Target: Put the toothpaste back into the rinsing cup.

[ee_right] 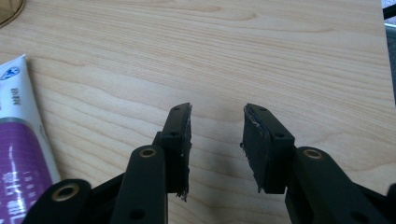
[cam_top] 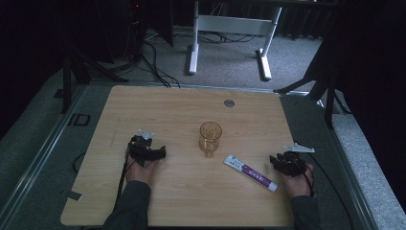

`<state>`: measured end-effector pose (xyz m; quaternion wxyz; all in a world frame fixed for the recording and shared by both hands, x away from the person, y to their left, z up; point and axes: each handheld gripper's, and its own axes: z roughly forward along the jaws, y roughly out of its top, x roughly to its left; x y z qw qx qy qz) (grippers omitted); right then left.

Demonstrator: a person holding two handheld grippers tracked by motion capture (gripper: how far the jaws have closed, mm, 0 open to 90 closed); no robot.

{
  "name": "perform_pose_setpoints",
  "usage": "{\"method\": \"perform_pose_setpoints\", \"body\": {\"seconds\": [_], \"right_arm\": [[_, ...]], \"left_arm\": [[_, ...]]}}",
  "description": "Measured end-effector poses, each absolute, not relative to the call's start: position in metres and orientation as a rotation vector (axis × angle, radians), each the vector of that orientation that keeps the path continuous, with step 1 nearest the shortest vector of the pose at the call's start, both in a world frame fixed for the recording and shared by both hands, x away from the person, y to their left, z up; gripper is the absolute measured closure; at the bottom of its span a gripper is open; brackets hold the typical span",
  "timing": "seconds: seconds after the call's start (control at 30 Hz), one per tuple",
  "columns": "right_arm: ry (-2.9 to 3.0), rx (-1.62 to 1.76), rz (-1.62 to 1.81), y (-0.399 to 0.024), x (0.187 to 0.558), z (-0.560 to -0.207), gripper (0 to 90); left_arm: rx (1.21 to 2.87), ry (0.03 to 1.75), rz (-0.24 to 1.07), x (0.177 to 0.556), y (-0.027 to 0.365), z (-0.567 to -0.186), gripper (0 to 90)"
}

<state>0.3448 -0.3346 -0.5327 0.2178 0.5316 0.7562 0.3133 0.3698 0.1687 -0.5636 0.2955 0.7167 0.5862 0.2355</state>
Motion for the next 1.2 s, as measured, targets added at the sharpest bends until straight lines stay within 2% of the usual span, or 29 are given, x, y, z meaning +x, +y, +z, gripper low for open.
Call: {"method": "perform_pose_setpoints", "body": {"seconds": [0.37,1.2], "right_arm": [[2.140,1.421,0.811,-0.328,0.347,-0.521,64.3],[2.202,1.344,0.778,-0.326,0.347,-0.493,62.6]], "left_arm": [[1.893,1.579,0.636,0.368,0.167,-0.563,10.2],[1.891,1.580,0.637,0.368,0.167,-0.563,10.4]]}}
